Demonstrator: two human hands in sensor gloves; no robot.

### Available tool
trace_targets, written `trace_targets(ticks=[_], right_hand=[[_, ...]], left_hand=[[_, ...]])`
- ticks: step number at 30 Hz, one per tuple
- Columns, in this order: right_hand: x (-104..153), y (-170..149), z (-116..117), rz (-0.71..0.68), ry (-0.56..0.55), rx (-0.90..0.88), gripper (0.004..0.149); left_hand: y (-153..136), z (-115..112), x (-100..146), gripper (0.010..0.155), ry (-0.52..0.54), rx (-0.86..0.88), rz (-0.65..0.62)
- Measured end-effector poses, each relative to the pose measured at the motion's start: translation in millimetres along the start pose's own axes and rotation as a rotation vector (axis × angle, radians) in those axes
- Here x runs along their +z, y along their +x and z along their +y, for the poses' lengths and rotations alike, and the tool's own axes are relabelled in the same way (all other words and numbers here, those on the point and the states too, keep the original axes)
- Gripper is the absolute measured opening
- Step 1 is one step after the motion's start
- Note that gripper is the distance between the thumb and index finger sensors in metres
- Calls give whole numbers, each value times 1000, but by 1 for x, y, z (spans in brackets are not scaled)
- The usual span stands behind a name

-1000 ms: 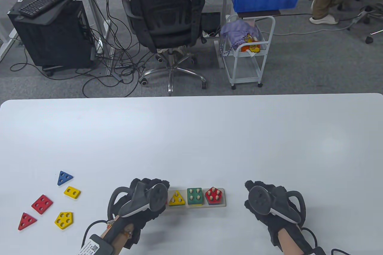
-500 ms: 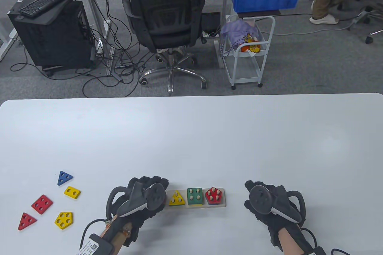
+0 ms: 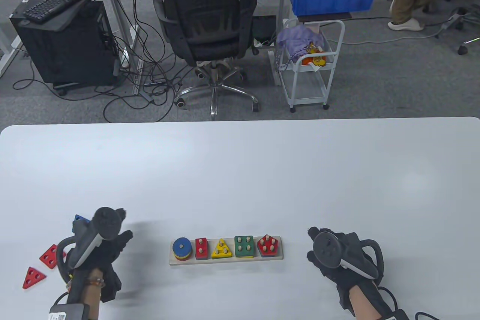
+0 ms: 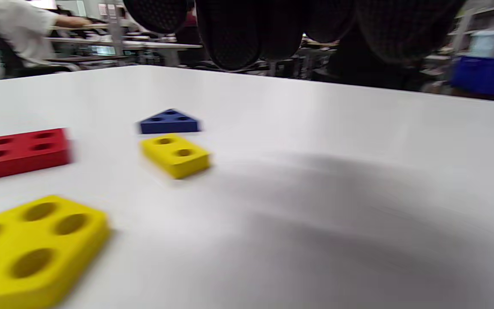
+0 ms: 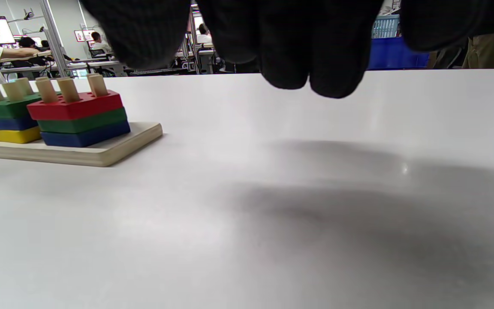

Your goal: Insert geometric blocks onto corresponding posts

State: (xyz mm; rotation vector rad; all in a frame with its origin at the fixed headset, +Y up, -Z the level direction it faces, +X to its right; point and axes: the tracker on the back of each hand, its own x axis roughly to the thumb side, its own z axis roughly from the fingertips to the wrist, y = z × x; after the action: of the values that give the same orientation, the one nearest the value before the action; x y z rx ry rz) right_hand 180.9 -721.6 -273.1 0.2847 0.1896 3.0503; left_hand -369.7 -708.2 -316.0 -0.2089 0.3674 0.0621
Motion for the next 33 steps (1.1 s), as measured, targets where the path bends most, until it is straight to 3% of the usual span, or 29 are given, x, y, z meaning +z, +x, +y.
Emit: trace_targets(ticks=[4,7,16,18,27,33], right_hand=[[-1,1,2,0,11,5,62],[-1,1,2,0,16,8,62],[-1,1,2,0,21,7,62],[-1,1,2,1,24,7,62],[-1,1,3,4,36,10,62],[0,2,1,0,29,11,62]], left_hand=[[-25,-10,-13,66,30,-146,163],[-26,-20,-21,68,-40,-200,215],[-18,-37,-35,61,-100,-292,245],[-17,-39,-35,60,-71,-305,249],[-8,-39,-29,60,-69,-378,171],[8,-16,-7,63,12,-206,36]])
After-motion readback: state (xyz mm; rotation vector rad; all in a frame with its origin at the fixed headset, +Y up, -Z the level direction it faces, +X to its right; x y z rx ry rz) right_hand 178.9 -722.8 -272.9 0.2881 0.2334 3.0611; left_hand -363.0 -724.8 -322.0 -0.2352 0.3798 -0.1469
